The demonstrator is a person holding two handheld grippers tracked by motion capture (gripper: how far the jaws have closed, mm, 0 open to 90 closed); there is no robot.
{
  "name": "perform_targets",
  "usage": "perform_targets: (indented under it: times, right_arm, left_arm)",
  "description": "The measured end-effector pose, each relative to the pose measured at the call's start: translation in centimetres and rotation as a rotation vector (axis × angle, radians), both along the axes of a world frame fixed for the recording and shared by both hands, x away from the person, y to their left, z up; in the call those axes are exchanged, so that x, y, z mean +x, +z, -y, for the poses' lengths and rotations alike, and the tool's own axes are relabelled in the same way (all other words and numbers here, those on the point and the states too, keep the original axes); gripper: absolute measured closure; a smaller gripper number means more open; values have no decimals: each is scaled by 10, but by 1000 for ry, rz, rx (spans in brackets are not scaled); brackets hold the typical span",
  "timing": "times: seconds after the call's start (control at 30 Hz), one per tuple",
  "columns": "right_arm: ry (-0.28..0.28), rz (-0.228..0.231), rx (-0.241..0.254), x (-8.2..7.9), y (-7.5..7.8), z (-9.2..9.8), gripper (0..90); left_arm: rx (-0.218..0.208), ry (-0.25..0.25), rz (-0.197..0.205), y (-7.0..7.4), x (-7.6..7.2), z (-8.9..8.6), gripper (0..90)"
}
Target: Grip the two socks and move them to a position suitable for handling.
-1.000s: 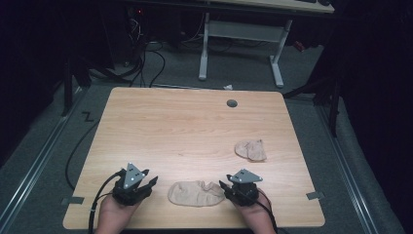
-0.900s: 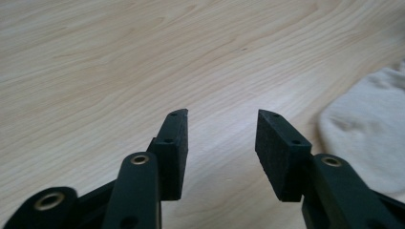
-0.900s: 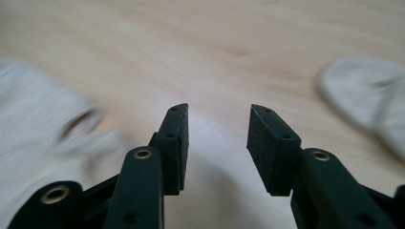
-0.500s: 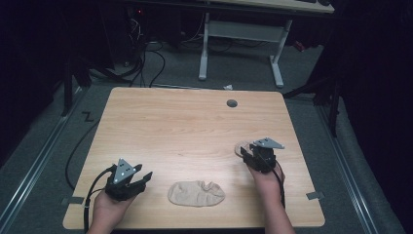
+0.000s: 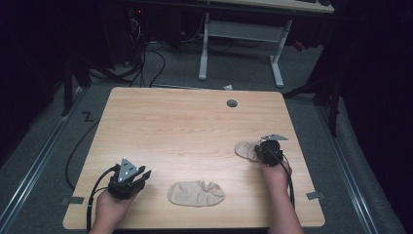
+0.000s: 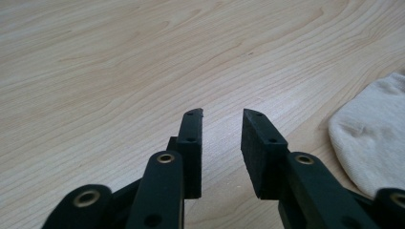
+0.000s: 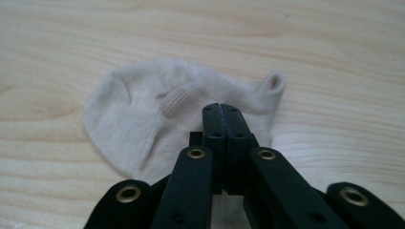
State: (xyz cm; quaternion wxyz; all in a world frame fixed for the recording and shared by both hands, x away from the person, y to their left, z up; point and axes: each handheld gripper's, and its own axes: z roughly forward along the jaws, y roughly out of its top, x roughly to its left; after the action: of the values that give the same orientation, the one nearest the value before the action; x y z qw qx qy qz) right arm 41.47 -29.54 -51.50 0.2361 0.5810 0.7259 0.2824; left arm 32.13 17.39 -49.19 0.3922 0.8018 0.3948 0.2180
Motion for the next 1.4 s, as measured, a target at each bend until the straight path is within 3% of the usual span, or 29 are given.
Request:
perform_targets:
  times: [0.27,0.5,0.73,1.03,1.2,1.4]
  right_arm:
    - [78,-19,23,-3,-3,-20,900]
    - [165,-18,2,-9,-4,-57,899]
    - [235,-14,33,-15,-5,-87,892]
    - [330,0,5,-26,-6,-130,883]
    - [353,12,-18,-31,-7,-141,879]
    - [363,11,-12,-32,-7,-142,878]
  left_arm:
    - [1,-4,-8,-2,1,-1,662]
    - [5,-25,-11,-2,2,1,648]
    - [16,-39,-14,-4,2,6,643]
    - [25,-58,-19,-6,1,11,643]
    - [31,-68,-14,-5,-2,13,642]
    - [30,-76,-20,-6,-2,14,622]
